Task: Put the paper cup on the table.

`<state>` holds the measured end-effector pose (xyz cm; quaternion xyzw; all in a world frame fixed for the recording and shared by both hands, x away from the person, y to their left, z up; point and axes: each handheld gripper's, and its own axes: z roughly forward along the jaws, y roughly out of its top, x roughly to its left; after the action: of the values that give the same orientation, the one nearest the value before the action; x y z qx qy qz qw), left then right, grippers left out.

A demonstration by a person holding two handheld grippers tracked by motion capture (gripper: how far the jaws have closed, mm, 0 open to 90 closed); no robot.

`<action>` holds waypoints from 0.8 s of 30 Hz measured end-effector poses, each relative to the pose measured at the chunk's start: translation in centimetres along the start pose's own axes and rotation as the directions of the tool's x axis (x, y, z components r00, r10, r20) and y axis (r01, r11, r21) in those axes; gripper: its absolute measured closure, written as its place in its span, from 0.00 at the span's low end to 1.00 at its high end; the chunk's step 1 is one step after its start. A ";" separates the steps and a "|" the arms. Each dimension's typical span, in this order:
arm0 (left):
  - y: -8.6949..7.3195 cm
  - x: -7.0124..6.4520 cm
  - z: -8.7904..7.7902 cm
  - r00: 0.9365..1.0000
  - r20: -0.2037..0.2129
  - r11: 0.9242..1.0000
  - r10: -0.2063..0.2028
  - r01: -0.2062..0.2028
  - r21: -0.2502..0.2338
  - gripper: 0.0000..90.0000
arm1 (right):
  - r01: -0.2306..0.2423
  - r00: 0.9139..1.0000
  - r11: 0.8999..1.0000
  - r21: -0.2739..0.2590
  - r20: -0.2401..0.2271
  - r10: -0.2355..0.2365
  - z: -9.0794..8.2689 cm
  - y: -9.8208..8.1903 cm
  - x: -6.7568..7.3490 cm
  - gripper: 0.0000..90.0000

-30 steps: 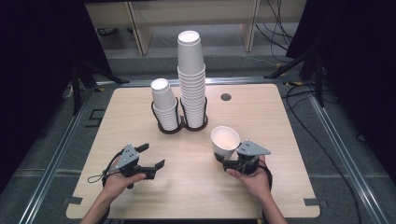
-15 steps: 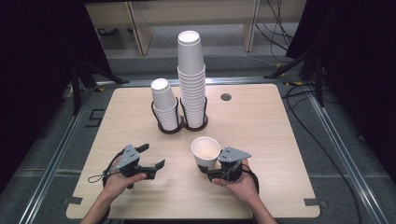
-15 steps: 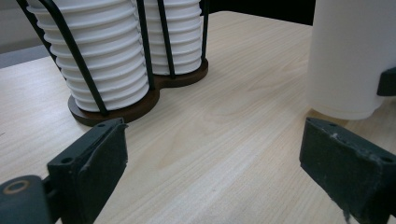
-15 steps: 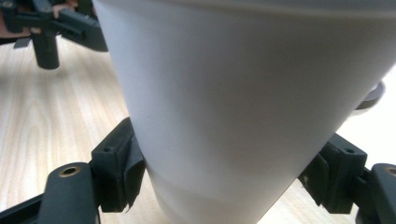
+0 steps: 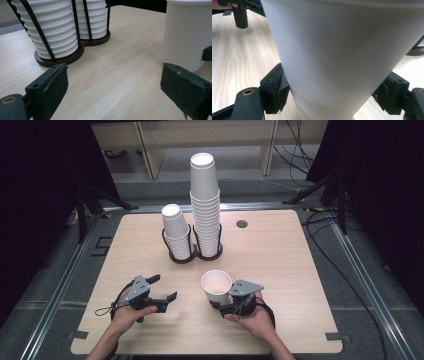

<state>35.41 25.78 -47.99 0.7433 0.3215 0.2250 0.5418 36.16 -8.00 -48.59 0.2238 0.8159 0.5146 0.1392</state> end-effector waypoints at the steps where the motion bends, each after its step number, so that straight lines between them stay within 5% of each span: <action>1: 0.0 0.0 0.0 1.000 0.001 1.000 -0.001 0.001 0.000 0.08 | 0.008 1.000 1.000 0.006 -0.004 -0.008 0.0 0.0 0.0 0.26; 24: -0.1 -0.2 0.1 1.000 0.009 1.000 -0.001 0.001 0.006 0.08 | -0.010 1.000 0.998 0.069 -0.019 0.011 0.3 -0.3 0.1 0.24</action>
<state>35.31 25.61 -48.13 0.7460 0.3200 0.2204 0.5409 36.13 -7.81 -48.98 0.2277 0.8333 0.4890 0.1209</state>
